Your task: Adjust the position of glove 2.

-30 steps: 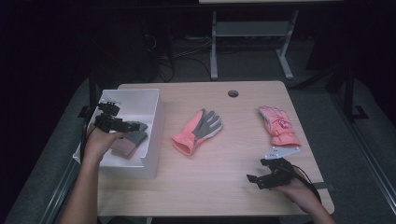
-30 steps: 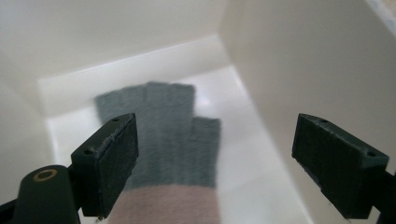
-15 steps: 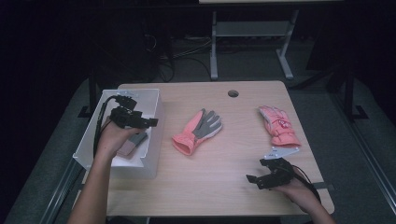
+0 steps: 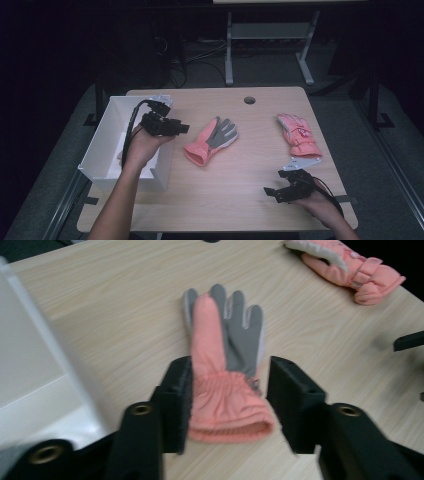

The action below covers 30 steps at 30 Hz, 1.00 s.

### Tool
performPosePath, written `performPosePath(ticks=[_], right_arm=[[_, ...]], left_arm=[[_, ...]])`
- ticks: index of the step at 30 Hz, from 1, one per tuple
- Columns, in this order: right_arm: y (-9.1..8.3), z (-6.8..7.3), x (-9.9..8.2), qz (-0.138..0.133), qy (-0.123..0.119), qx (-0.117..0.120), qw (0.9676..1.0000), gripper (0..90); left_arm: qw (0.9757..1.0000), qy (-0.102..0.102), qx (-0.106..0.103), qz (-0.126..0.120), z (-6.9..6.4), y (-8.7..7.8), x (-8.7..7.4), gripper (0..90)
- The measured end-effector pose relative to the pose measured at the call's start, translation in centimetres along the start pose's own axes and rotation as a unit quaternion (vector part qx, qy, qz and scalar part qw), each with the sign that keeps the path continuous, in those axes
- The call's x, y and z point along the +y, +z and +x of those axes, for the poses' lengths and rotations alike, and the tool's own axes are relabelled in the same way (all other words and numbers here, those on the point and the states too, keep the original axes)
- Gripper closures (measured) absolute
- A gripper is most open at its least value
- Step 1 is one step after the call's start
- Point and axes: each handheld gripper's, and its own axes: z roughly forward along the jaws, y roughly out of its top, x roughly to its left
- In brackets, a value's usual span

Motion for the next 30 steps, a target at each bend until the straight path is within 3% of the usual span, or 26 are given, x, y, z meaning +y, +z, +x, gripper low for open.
performPosePath(ticks=[1,5,8,15,17,27,30], right_arm=[[0.0,0.0,0.0,0.000,0.000,0.000,1.0000,13.3],[0.0,0.0,0.0,-0.002,0.001,0.001,1.0000,13.2],[0.0,0.1,0.0,-0.002,-0.001,0.002,1.0000,13.3],[-0.1,0.0,0.0,-0.004,-0.004,0.003,1.0000,13.3],[-0.1,0.0,0.0,-0.004,-0.004,0.004,1.0000,13.3],[0.0,0.1,0.0,-0.003,-0.005,0.007,1.0000,13.3],[-0.1,0.1,0.0,-0.002,-0.005,0.007,1.0000,13.3]], left_arm=[[1.0000,0.005,-0.002,-0.001,-0.3,0.2,0.2,59.2],[0.9998,0.018,-0.011,0.000,-1.8,1.6,0.9,79.9],[0.9996,0.024,-0.018,0.003,-2.8,2.9,1.4,89.5],[0.9988,0.041,-0.002,0.025,-4.3,6.9,1.9,89.6],[0.9989,0.038,0.000,0.027,-4.3,8.1,1.8,89.6],[0.9985,0.013,0.025,0.048,-2.7,13.3,0.0,89.6],[0.9979,0.011,0.029,0.057,-2.2,14.1,-0.5,89.6]])
